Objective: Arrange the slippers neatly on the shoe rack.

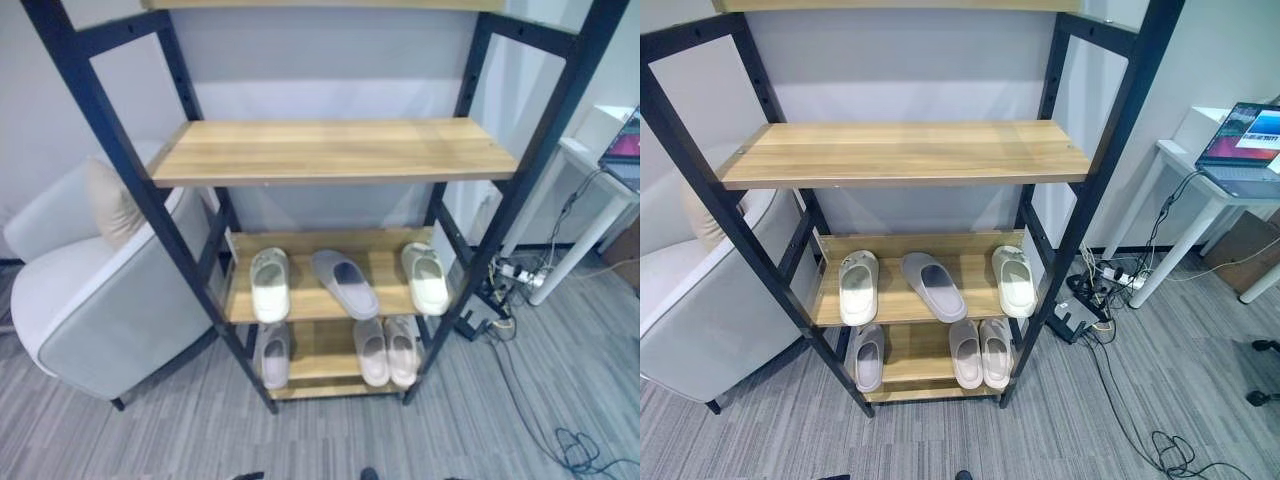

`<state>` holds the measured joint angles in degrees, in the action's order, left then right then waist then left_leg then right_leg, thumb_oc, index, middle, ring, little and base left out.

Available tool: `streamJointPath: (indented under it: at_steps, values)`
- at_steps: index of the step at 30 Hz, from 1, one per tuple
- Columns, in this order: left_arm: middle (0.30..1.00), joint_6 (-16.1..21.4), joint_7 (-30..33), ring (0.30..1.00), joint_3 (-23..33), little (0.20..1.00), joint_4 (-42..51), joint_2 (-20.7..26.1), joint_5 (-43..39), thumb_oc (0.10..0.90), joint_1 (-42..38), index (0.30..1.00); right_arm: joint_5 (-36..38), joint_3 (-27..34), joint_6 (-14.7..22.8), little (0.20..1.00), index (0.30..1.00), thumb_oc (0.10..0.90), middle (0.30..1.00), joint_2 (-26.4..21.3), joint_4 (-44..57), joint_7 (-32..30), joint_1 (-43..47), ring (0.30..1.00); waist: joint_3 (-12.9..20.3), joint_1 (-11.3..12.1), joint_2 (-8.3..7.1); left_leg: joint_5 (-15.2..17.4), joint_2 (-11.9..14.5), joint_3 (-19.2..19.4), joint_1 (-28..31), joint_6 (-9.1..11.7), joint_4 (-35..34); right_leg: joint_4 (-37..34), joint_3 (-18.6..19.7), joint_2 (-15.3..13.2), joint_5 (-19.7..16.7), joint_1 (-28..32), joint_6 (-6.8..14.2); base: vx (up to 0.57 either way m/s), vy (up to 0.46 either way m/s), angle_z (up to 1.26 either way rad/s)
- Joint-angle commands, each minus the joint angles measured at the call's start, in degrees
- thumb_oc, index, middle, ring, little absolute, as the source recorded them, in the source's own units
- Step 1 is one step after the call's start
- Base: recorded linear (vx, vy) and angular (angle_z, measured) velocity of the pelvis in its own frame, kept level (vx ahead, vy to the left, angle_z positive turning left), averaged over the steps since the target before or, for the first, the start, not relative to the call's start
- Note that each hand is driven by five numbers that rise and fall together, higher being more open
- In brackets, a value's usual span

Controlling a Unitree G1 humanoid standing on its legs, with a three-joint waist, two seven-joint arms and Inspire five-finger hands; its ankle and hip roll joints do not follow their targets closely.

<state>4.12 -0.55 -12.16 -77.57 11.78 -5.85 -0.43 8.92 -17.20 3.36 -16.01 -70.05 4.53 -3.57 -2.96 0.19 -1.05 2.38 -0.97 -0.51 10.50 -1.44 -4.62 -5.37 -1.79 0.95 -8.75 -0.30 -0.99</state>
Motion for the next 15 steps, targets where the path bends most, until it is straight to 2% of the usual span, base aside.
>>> streamJointPath:
  at_steps: [1,2,4,6,7,8,10,13,15]
  values:
    - [0.900,0.5,-0.5,0.900,-1.4,0.900,-2.5,-2.2,2.2,0.800,-1.4,0.900,-2.1,-2.1,0.9,0.900,0.900,0.800,0.900,1.5,0.4,0.8,2.4,0.900,-2.6,-0.2,0.12,0.0,0.2,-2.7,-2.3,1.2,0.6,2.8,2.6,-2.1,11.9,7.4,5.2,0.00,0.000,0.00]
    - [0.900,0.6,-1.0,0.900,0.7,0.900,-3.1,-1.1,-1.4,0.800,-3.0,0.900,12.0,9.3,-0.4,0.900,0.900,0.800,0.900,1.9,-7.3,1.8,0.9,0.900,-5.9,-1.2,-0.78,-1.8,6.2,9.4,-14.5,3.5,11.8,10.3,-1.1,-2.6,16.4,1.8,4.3,0.03,-0.025,-0.07]
    - [0.900,0.9,-0.7,0.900,0.3,0.900,-3.5,-1.1,-1.2,0.800,-3.1,0.900,13.8,9.5,0.4,0.900,0.900,0.800,0.900,2.0,-5.4,1.1,1.7,0.900,-5.8,-1.5,-0.68,-1.5,4.5,6.9,-15.2,3.6,13.6,10.3,-2.9,-2.9,17.4,3.9,3.8,0.09,0.045,0.01]
    - [0.900,1.3,0.4,0.900,-1.3,0.900,-1.8,-0.4,0.8,0.800,-3.7,0.900,11.3,8.2,0.7,0.900,0.900,0.800,0.900,0.9,-2.5,0.3,1.9,0.900,-6.0,-1.1,-0.13,-5.4,6.1,9.4,-18.0,4.1,10.0,10.2,-5.0,-3.5,18.1,5.0,3.7,0.09,0.182,0.83]
    - [0.900,1.3,0.5,0.900,-2.2,0.900,-1.5,-0.4,2.0,0.800,-4.0,0.900,8.8,6.3,1.0,0.900,0.900,0.800,0.900,0.5,0.4,-0.1,2.7,0.900,-6.2,-0.3,0.21,-5.9,6.5,9.5,-18.0,4.3,6.0,10.4,-5.4,-3.3,18.3,5.2,4.1,0.10,0.178,1.17]
    - [0.900,1.4,1.0,0.900,-2.7,0.900,-1.4,-0.5,3.0,0.800,-4.0,0.900,8.0,5.6,1.3,0.900,0.900,0.800,0.900,0.4,2.1,-0.3,2.8,0.900,-6.0,-0.3,0.23,-6.2,6.3,9.0,-17.4,4.3,5.3,10.4,-5.7,-3.3,18.5,5.6,4.5,0.14,0.209,0.69]
    - [0.900,1.2,1.1,0.900,-3.1,0.900,-1.1,-0.5,3.9,0.800,-4.0,0.900,6.7,4.4,1.6,0.900,0.900,0.800,0.900,0.0,6.2,-0.3,2.4,0.900,-5.5,-0.5,-0.06,-6.0,5.8,8.5,-17.2,4.1,5.8,10.5,-5.8,-3.9,18.8,6.2,5.0,0.17,0.206,0.05]
    - [0.900,1.4,1.1,0.900,-3.8,0.900,-0.4,-0.2,5.6,0.800,-3.7,0.900,8.5,3.1,2.3,0.900,0.900,0.800,0.900,-0.3,14.5,1.4,1.6,0.900,-4.9,-0.3,-1.35,-3.9,4.5,9.2,-16.8,3.0,7.6,11.4,-4.8,-5.7,18.5,6.7,6.5,0.19,0.299,-0.41]
    - [0.900,1.1,0.9,0.900,-3.4,0.900,0.2,0.8,6.4,0.800,-3.6,0.900,7.3,0.3,2.4,0.900,0.900,0.800,0.900,-0.4,21.8,2.8,1.9,0.900,-5.4,0.5,-2.40,-1.3,3.3,9.4,-15.9,0.9,8.7,17.6,-2.5,-7.1,17.6,3.6,8.3,0.13,0.351,-0.03]
